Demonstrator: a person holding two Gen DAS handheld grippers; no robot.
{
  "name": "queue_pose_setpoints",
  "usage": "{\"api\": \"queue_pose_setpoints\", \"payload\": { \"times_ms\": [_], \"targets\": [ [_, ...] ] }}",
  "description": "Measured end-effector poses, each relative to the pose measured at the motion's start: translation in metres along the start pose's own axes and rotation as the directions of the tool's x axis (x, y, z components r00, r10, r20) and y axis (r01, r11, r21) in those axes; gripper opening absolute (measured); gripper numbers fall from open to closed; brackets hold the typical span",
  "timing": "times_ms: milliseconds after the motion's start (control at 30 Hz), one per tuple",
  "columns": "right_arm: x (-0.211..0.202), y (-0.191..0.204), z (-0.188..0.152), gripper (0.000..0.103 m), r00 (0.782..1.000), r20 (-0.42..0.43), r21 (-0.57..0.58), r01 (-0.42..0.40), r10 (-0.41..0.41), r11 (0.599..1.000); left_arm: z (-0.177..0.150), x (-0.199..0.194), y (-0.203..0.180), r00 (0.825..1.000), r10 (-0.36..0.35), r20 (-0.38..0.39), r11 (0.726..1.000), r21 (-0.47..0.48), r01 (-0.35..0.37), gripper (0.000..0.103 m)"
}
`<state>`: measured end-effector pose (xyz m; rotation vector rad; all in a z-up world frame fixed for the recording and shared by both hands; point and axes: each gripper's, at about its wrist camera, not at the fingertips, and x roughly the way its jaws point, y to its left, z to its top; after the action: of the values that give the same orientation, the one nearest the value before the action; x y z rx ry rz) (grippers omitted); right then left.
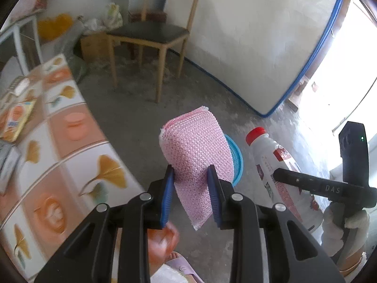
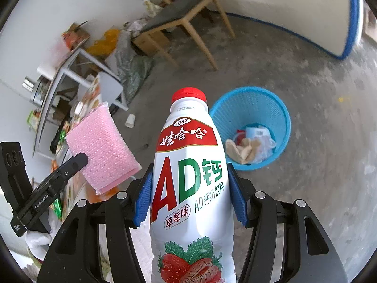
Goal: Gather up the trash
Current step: 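Open both tools over the wastebasket to drop the cloth and bottle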
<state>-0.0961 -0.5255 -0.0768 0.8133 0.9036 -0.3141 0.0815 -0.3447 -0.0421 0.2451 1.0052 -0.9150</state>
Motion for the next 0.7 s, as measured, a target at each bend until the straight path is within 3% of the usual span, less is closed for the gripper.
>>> {"api": "queue_pose_setpoints", "payload": {
  "times_ms": [200,267,333,400,533,700],
  "targets": [
    [0.028,-0.029,0.028,0.055,0.999,-0.037,0.098,-0.011,0.015,0.995,0.027,0.056,-0.021,0.996,-0.006,-0.09,0.999,0.034,0.009,0.028],
    [0.039,-0.038,0.043,0.056,0.999,-0.03,0.127,-0.032,0.036,0.991,0.042,0.078,-0.03,0.993,-0.038,-0.113,0.999,0.03,0.042,0.032],
    [0.052,-0.054,0.06,0.065,1.0,-0.003,0.183,-0.03,0.031,0.983,0.054,0.098,-0.036,0.989,-0.054,-0.136,0.998,0.029,0.058,0.049],
    [0.058,-0.065,0.066,0.067,0.999,0.038,0.227,-0.015,0.007,0.974,0.062,0.111,-0.035,0.993,-0.041,-0.114,0.999,-0.007,0.041,0.056],
    [0.062,-0.075,0.054,0.067,0.998,0.051,0.278,-0.043,0.03,0.96,0.059,0.115,-0.026,0.992,-0.063,-0.108,0.996,-0.065,0.056,0.056],
    [0.068,-0.077,0.023,0.067,1.0,-0.004,0.263,0.005,-0.004,0.965,0.042,0.105,-0.016,0.993,-0.061,-0.1,0.996,-0.064,0.055,0.056]
  ]
}}
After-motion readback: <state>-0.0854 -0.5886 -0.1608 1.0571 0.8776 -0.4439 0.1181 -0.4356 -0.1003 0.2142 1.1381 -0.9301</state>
